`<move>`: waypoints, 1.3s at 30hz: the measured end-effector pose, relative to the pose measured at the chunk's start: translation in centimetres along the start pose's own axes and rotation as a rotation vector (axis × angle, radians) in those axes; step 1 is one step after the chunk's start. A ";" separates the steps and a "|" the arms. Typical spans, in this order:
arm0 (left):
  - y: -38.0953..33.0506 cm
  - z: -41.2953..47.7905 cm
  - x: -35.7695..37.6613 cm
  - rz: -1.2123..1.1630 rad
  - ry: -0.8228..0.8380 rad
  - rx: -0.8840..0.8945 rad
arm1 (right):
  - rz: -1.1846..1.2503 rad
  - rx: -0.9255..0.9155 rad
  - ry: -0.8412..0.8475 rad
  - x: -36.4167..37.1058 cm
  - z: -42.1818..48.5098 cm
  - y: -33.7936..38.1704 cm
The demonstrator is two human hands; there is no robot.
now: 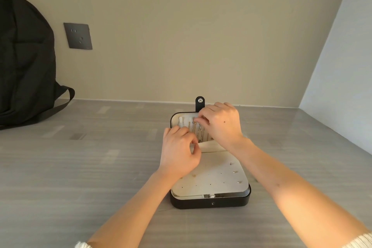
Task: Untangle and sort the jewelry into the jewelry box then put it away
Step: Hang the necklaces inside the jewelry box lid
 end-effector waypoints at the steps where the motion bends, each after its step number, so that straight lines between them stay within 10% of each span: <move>1: 0.0 0.0 0.0 0.002 0.001 0.000 | -0.003 -0.011 -0.011 -0.1 0.1 0.0; 11: 0.0 -0.2 -0.1 -0.016 -0.002 0.015 | 0.138 0.149 0.022 0.5 1.0 -2.0; 18: 0.0 -0.1 0.0 -0.014 0.000 0.013 | 0.628 0.348 0.466 1.4 0.7 -3.2; 25: 0.1 -0.2 -0.1 -0.018 -0.009 0.018 | 0.509 0.193 0.641 1.6 0.8 -2.0; 39: 0.1 -0.2 -0.1 -0.026 -0.009 0.011 | -0.102 -0.082 0.008 -0.5 0.7 -0.1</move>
Point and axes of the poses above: each hand's wrist, its own z-axis towards the middle knuckle, its own x-axis out of the palm, y = z × x, the point moved 9 cm from there along z, towards the middle knuckle, and after that the axes turned 13 degrees about -z, right-handed, at the moved point
